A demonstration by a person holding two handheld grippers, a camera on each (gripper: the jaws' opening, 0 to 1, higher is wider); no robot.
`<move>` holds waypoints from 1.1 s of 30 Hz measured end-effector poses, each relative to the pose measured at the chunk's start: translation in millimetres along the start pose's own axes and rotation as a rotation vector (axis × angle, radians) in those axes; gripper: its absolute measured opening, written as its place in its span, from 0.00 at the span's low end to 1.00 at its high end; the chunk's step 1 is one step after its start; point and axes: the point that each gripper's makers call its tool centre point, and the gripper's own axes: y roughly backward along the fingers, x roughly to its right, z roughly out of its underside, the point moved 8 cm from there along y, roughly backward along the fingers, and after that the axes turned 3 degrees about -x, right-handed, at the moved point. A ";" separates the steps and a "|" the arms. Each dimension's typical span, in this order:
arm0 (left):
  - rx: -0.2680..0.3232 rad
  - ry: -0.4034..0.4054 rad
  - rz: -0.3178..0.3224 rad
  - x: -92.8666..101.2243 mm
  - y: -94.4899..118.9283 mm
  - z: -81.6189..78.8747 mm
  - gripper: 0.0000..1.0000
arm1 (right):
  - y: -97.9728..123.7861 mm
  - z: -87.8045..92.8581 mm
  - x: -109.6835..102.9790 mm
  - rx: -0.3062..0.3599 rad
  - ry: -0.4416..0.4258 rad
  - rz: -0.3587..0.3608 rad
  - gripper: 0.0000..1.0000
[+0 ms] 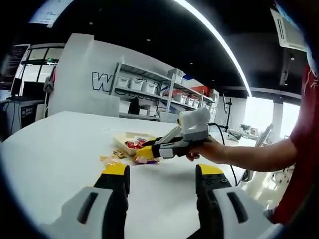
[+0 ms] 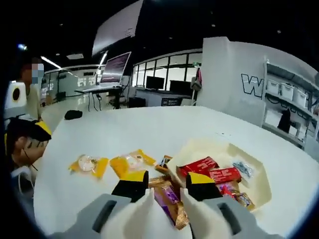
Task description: Place the target food into the container with the food tongs after gripping and lifting it, then release it inside without dropping or visibly crushing the food.
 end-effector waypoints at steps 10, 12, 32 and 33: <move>0.002 -0.005 0.014 5.8 -5.2 -2.3 0.51 | -5.1 -3.5 -1.6 -0.064 0.069 0.053 0.17; -0.003 -0.014 0.013 6.6 -4.0 -2.5 0.51 | -2.7 -4.4 1.3 -0.052 -0.024 0.053 0.16; 0.009 -0.020 0.042 16.6 -5.9 -8.2 0.47 | 21.4 4.1 4.0 0.006 -0.147 -0.006 0.22; 0.010 -0.024 0.045 17.8 -4.9 -9.6 0.47 | 18.4 6.3 4.3 -0.008 -0.104 0.010 0.23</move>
